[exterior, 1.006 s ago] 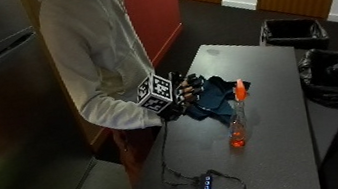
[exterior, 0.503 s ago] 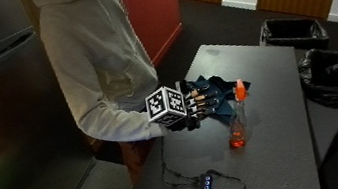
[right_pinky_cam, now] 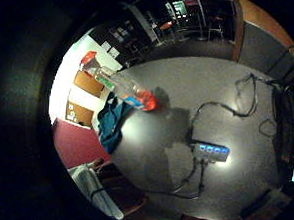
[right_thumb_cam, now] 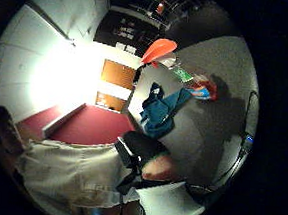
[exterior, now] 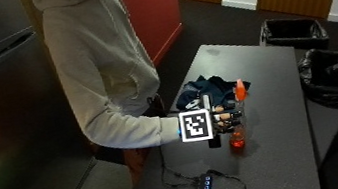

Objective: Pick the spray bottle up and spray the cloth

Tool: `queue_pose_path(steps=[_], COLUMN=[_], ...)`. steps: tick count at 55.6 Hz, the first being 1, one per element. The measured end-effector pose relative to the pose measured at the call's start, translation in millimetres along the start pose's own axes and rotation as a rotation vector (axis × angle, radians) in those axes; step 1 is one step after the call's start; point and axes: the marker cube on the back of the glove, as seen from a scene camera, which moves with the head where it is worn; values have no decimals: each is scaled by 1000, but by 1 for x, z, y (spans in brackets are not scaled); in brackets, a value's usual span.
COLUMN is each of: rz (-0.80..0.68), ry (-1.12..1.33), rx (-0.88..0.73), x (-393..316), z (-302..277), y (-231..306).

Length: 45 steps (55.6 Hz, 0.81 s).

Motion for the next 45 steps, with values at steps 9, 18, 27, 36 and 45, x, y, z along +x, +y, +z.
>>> queue_pose_path(steps=[9, 18, 27, 36, 45], rz=[36, 73, 108, 142, 172], ry=[-20, 10, -79, -170, -280], rx=[52, -31, -77, -159, -230], x=[12, 30, 28, 32, 35], z=[3, 15, 23, 23, 12], y=[-26, -31, -45, -51, -54])
